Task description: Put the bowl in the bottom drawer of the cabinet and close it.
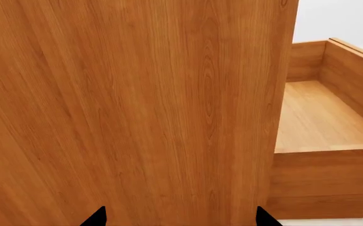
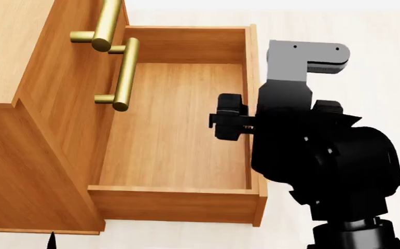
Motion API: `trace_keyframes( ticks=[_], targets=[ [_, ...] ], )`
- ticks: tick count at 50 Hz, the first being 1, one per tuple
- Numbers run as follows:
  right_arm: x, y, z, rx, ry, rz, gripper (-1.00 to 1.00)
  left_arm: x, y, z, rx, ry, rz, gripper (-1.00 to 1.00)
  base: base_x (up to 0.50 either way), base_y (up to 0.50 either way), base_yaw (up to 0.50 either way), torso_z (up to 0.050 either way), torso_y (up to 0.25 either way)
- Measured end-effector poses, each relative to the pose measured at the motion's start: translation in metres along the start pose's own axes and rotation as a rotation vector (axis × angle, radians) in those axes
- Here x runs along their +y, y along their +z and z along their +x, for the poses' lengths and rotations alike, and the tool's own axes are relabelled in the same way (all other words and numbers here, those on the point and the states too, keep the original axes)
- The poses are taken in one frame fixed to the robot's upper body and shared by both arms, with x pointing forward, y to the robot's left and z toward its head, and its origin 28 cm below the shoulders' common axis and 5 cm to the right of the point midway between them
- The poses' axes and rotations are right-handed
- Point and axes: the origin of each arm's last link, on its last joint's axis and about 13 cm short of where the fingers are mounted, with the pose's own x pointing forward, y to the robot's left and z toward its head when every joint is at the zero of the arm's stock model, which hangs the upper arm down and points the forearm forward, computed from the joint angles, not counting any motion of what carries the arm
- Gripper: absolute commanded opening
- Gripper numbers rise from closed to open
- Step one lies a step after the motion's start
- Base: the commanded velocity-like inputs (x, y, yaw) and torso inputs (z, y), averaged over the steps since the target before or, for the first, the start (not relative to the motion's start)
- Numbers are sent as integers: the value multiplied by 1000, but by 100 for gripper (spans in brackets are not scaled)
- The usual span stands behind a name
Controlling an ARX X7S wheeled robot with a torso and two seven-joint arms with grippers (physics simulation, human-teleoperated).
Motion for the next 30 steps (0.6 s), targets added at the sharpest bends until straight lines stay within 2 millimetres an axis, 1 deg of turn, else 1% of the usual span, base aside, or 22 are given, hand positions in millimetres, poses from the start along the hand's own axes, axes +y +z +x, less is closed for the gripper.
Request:
trace_keyframes(
  ticks=[14,23,30],
  targets=[
    [-6,-1,-8,-124,134,93,100,0,1,0,-1,0,1,100,0,0,0,0,0],
    [-12,-3,-15,-158,161,102,100,0,1,-1,-2,-1,0,100,0,0,0,0,0],
    [-19,-9,-25,-222,150,68,100,0,1,-1,-2,-2,0,100,0,0,0,0,0]
  ],
)
